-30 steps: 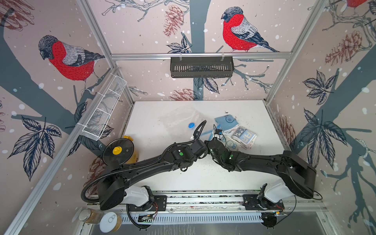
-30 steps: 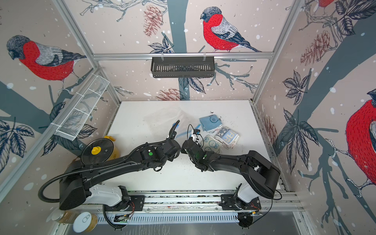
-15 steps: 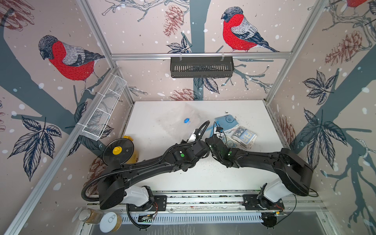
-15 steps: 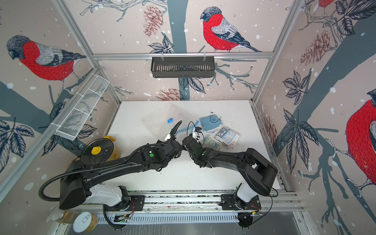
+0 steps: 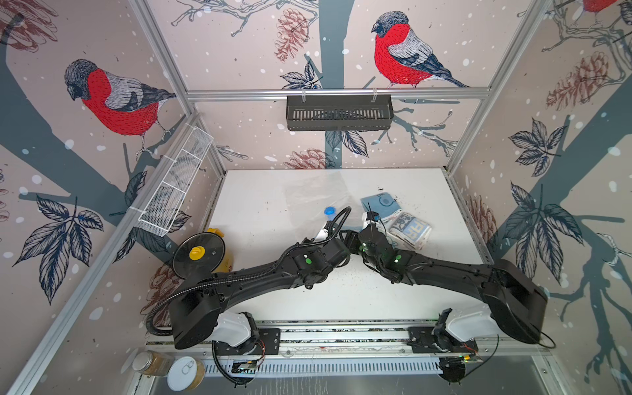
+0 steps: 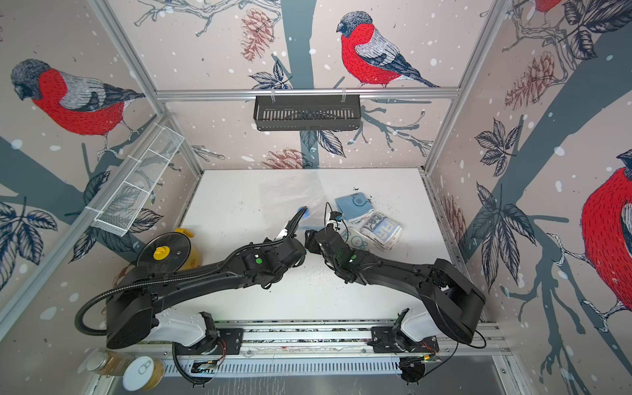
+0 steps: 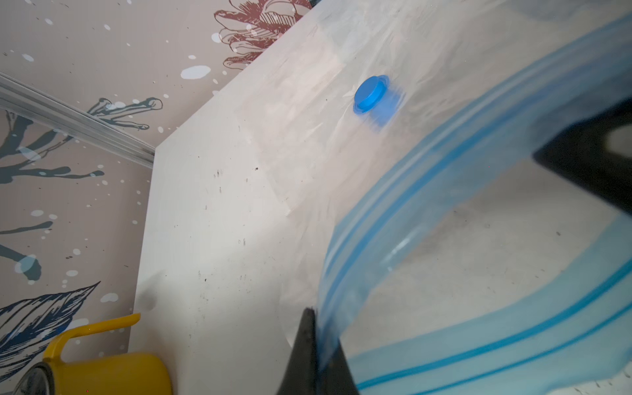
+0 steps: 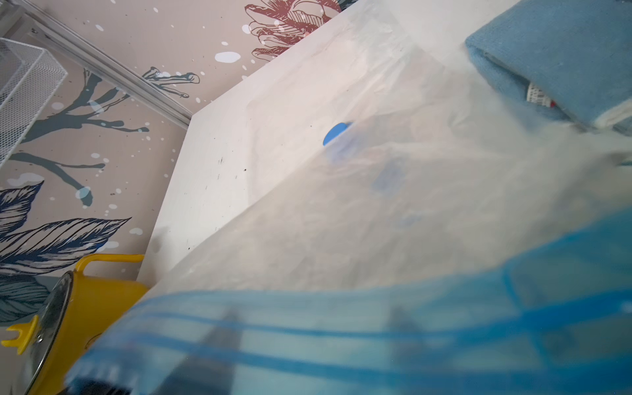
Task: Place the folded towel into the vacuum bag
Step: Open the vacuum bag at the center of the board, then pick up the towel from the center of the board.
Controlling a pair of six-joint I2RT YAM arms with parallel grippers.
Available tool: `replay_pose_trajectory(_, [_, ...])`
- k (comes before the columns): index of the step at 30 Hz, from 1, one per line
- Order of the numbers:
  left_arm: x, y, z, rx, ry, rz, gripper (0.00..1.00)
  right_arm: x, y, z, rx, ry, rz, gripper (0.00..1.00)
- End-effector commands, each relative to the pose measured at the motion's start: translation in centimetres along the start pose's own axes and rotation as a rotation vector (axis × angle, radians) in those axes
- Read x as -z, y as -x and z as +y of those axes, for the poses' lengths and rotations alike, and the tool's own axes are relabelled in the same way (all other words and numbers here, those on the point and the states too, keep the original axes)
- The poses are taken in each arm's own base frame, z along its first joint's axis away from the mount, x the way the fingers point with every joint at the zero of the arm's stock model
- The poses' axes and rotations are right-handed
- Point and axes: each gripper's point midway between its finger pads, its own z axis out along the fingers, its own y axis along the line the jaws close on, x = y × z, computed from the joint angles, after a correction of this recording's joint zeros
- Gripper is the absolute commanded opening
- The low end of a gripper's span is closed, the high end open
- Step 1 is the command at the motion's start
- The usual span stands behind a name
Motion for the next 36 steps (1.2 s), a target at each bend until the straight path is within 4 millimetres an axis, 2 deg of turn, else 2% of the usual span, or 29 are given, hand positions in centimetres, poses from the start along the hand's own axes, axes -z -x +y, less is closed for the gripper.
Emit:
replay_pose_trajectory(1, [-0.7, 0.2, -0.5, 0.053, -0.051, 0.012, 0.00, 1.9, -0.9, -0.9, 0.034, -0.016, 0.068, 0.71])
replay_pose_trajectory(5, [-1.3, 0.1, -0.6, 0.060, -0.068, 0.028, 0.00, 5.2, 0.4, -3.0, 0.015, -0.067, 0.048, 0.79])
replay_pose_trajectory(9, [-1.4, -0.5, -1.3, 0.063, -0.110, 0.048, 0.00, 8.4, 2.4, -6.8, -0.038, -0.157, -0.002, 0.86])
replay_pose_trajectory(10, [-1.4, -0.7, -1.6, 0.063, -0.130, 0.053, 0.00, 9.2, 2.9, -7.8, -0.057, -0.176, -0.021, 0.94])
replay_pose_trajectory(11, [-1.4, -0.9, -1.8, 0.063, -0.143, 0.056, 0.00, 9.8, 3.0, -8.8, -0.072, -0.198, -0.025, 0.98])
replay_pose_trajectory(14, [-1.5, -1.6, -2.0, 0.074, -0.150, 0.064, 0.00, 10.9, 3.0, -12.1, -0.120, -0.270, 0.003, 0.99])
replay_pose_trajectory(18, [-1.8, -2.0, -1.9, 0.072, -0.137, 0.065, 0.00, 11.0, 1.7, -15.2, -0.186, -0.328, 0.106, 0.99])
replay_pose_trajectory(23, [-1.8, -1.7, -2.7, 0.079, -0.168, 0.073, 0.00, 10.2, 0.0, -17.2, -0.275, -0.365, 0.209, 0.99])
replay_pose_trajectory(29, [-1.7, -1.5, -3.5, 0.094, -0.210, 0.083, 0.00, 8.7, -0.8, -18.1, -0.342, -0.404, 0.296, 0.97])
replay_pose_trajectory(36, [-1.5, -1.4, -3.1, 0.096, -0.200, 0.081, 0.00, 6.3, -3.0, -19.3, -0.412, -0.444, 0.396, 0.87])
